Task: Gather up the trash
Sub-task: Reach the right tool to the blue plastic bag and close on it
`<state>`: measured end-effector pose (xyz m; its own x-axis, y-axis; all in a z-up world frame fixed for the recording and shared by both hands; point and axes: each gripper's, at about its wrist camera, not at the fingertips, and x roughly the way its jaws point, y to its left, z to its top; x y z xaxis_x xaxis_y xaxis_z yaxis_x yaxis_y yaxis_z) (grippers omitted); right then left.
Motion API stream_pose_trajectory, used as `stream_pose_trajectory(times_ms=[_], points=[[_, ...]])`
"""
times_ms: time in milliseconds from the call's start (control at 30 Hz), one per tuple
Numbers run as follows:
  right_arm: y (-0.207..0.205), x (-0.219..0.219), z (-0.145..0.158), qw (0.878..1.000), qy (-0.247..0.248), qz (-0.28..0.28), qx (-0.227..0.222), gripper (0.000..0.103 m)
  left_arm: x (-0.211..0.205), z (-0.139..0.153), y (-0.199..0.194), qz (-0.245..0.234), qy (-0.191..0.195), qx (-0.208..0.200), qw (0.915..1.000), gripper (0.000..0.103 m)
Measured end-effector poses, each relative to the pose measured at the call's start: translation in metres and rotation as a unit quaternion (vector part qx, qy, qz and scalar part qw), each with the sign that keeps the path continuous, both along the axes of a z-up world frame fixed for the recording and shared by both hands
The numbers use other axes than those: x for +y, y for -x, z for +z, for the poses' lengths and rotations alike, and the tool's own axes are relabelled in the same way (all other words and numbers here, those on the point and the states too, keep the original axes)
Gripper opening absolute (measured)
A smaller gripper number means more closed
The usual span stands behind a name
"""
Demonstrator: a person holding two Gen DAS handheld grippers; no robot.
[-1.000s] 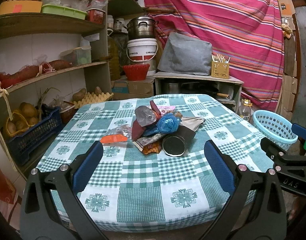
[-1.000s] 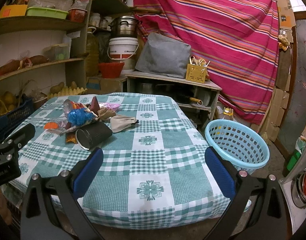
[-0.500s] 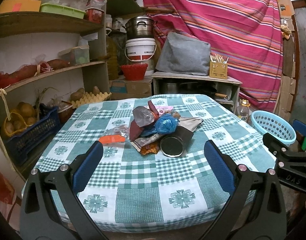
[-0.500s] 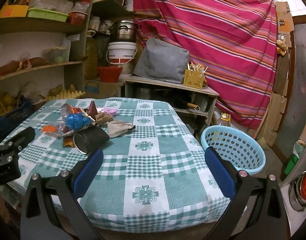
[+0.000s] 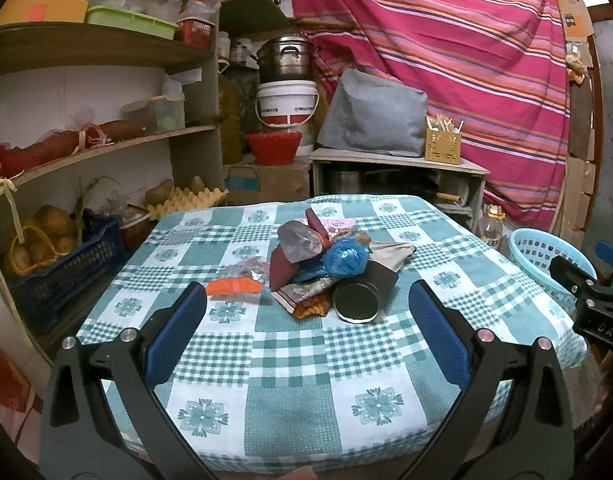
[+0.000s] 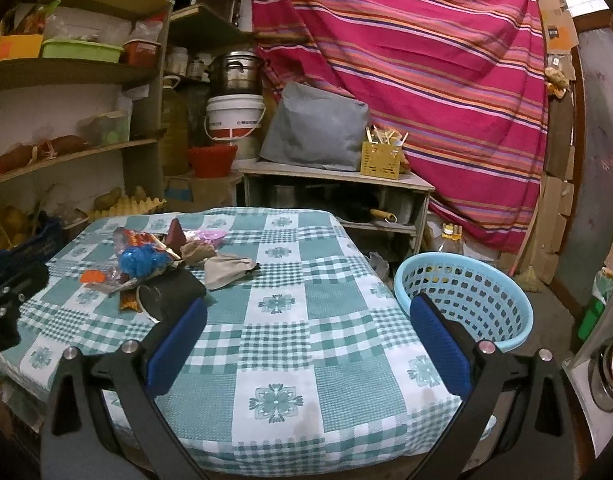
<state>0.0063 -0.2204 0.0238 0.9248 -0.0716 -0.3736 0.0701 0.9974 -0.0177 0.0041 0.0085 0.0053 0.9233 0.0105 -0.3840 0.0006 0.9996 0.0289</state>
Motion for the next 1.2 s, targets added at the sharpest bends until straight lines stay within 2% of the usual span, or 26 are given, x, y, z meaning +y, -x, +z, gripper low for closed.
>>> stream_pose_trajectory(times_ms=[233,467,667,800,967,1100,1200], points=[[-0.008,0.003,-0.003,1.0,0.008,0.005,0.005,0.099,0.003,0.0,-0.003,-0.005,-0.002,-0.002,1.0,0.098],[-0.012,0.005,-0.008,1.0,0.025,0.003,0.01,0.099,0.005,-0.004,-0.01,-0.019,0.008,0.016,0.9997,0.098],[-0.025,0.002,-0.015,1.0,0.023,0.005,0.009,0.099,-0.001,-0.002,-0.018,-0.015,-0.014,0.003,0.9998,0.098],[-0.036,0.0,-0.012,0.999,0.024,0.002,0.028,0.099,0.003,0.005,-0.032,-0.006,-0.014,-0.002,0.9999,0.098],[-0.045,-0.004,-0.004,0.999,0.009,0.003,0.04,0.099,0.026,0.019,-0.054,0.006,0.004,0.008,0.9999,0.098],[-0.055,-0.001,0.004,0.999,0.017,-0.009,0.043,0.099,0.053,0.022,-0.075,0.027,-0.012,0.04,0.9988,0.098],[-0.065,0.005,0.011,0.999,0.006,-0.001,0.045,0.099,0.078,0.026,-0.09,0.052,-0.016,0.046,0.9974,0.098]])
